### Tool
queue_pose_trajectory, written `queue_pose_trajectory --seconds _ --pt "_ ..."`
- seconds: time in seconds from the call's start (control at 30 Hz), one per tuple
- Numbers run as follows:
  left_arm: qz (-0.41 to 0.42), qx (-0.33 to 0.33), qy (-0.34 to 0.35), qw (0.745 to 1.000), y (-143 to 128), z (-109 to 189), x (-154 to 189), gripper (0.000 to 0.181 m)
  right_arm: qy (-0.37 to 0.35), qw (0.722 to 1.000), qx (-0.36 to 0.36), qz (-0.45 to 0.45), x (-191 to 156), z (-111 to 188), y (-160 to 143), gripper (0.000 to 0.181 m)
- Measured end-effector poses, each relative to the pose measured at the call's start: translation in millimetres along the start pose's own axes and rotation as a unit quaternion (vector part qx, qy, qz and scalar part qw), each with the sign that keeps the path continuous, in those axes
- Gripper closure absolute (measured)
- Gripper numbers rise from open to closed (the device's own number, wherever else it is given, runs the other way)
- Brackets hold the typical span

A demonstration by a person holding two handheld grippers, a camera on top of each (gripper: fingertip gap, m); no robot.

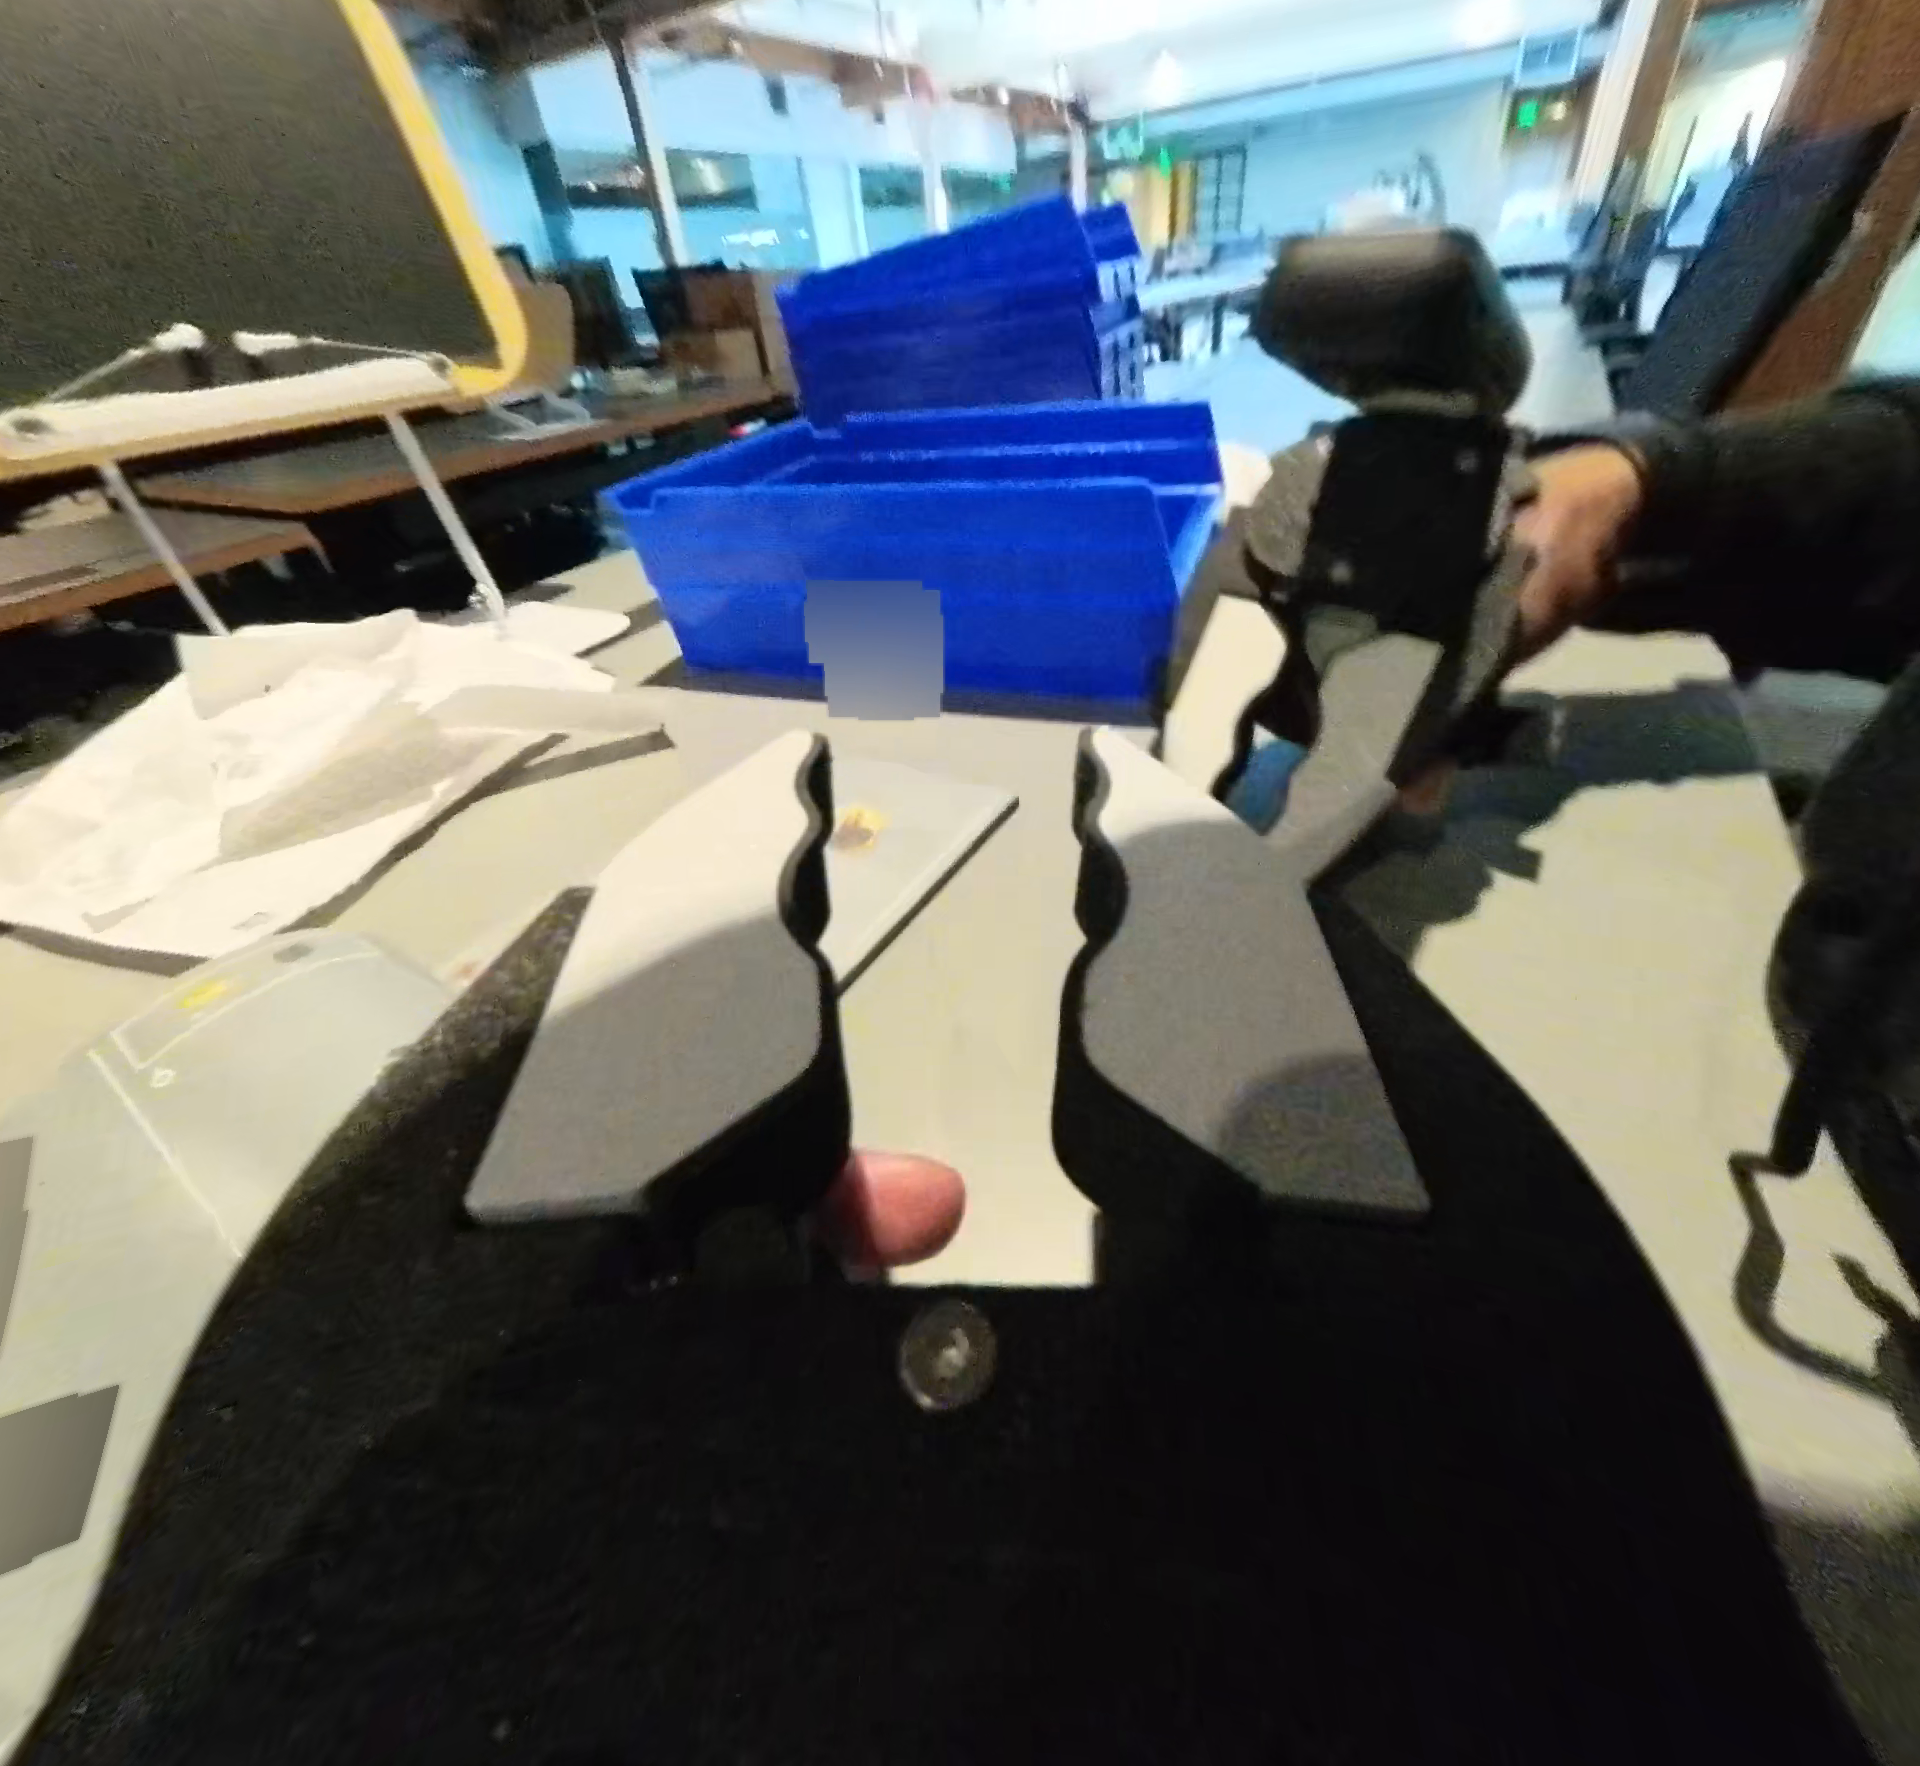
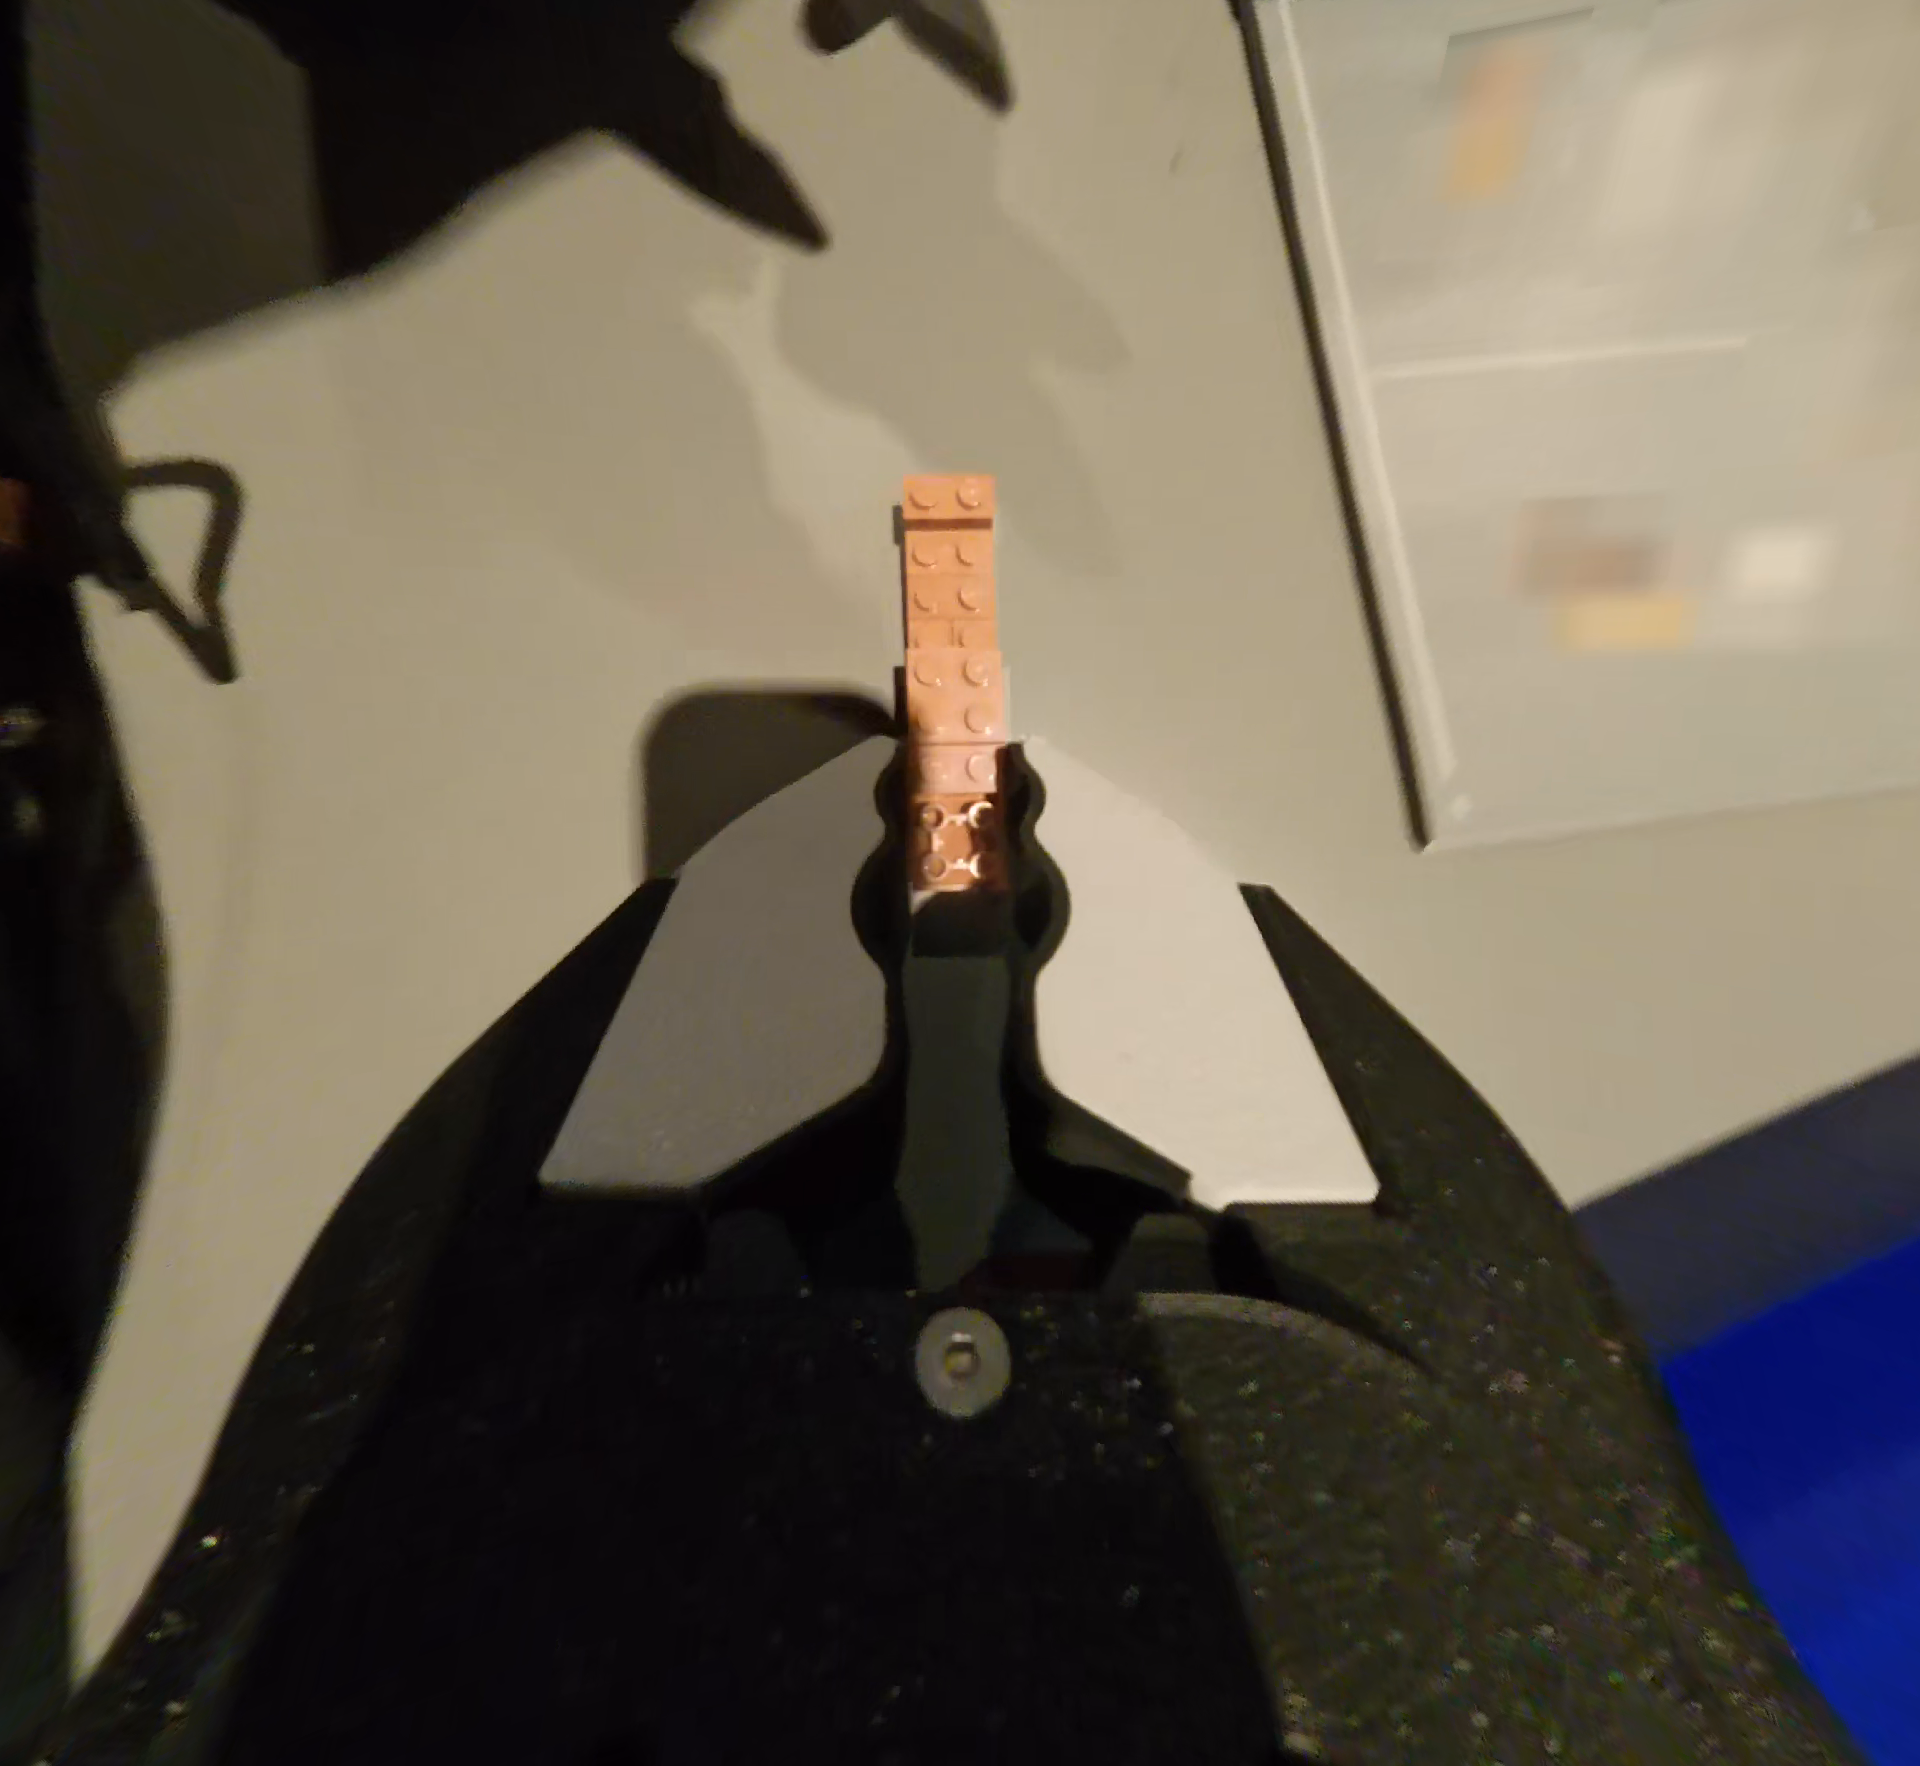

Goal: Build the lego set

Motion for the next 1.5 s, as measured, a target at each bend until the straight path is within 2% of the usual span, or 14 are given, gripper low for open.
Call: queue_pose_trajectory --seconds 0.13,0.37,0.6,0.77,0.87,0.97,1.1,1.2,1.3,1.43,1.5 --pt "-0.026 -0.028 -0.007 0.999 -5.1 -4.0 4.1 0.14 0.002 1.0 0.0 0.02 12.4 -6.3 9.0 0.165" --pt "-0.032 -0.077 0.026 0.996 -12.8 -5.2 -5.3 0.144 0.009 1.0 0.015 0.001 18.2 -14.2 7.3 0.163" --pt "-0.021 -0.088 0.01 0.996 -14.3 -6.5 -5.3 0.144 0.001 1.0 0.026 -0.006 22.1 -15.8 8.9 0.142" --pt "-0.024 -0.095 0.008 0.995 -15.9 -7.5 -4.4 0.144 -0.004 0.999 0.046 -0.01 20.4 -3.0 10.1 0.139" --pt "-0.015 -0.099 0.006 0.995 -16.4 -8.2 -6.1 0.144 -0.004 0.997 0.08 -0.014 18.0 17.4 20.5 0.139" --pt "0.0 -0.108 0.005 0.994 -17.8 -9.1 -8.5 0.144 -0.01 0.989 0.144 -0.015 18.2 51.8 38.3 0.141" --pt "0.02 -0.114 0.004 0.993 -18.4 -14.0 -15.9 0.145 -0.067 0.973 0.219 -0.012 36.6 104.0 46.3 0.145" --pt "0.017 -0.091 0.008 0.996 -14.0 -18.5 -22.4 0.147 -0.17 0.955 0.243 -0.008 70.1 142.8 33.2 0.147" --pt "-0.004 -0.087 0.008 0.996 -12.9 -26.1 -25.3 0.148 -0.289 0.922 0.259 -0.011 112.7 179.4 11.7 0.148" --pt "-0.06 -0.089 0.008 0.994 -5.4 -41.1 -25.1 0.149 -0.337 0.883 0.324 -0.049 160.3 211.5 -2.1 0.152" --pt "-0.083 -0.086 -0.003 0.993 4.8 -51.3 -24.1 0.149 -0.341 0.876 0.336 -0.057 182.1 217.6 -3.9 0.154"
Point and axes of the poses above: each gripper's, where its closed fingertips meet, z back along the fingers, y out of its top, x = y × z across the jaws, the point moved 5 cm from there along z, back along the fingers, and after that the axes turned 8 degrees about z, right-handed, at the moved point
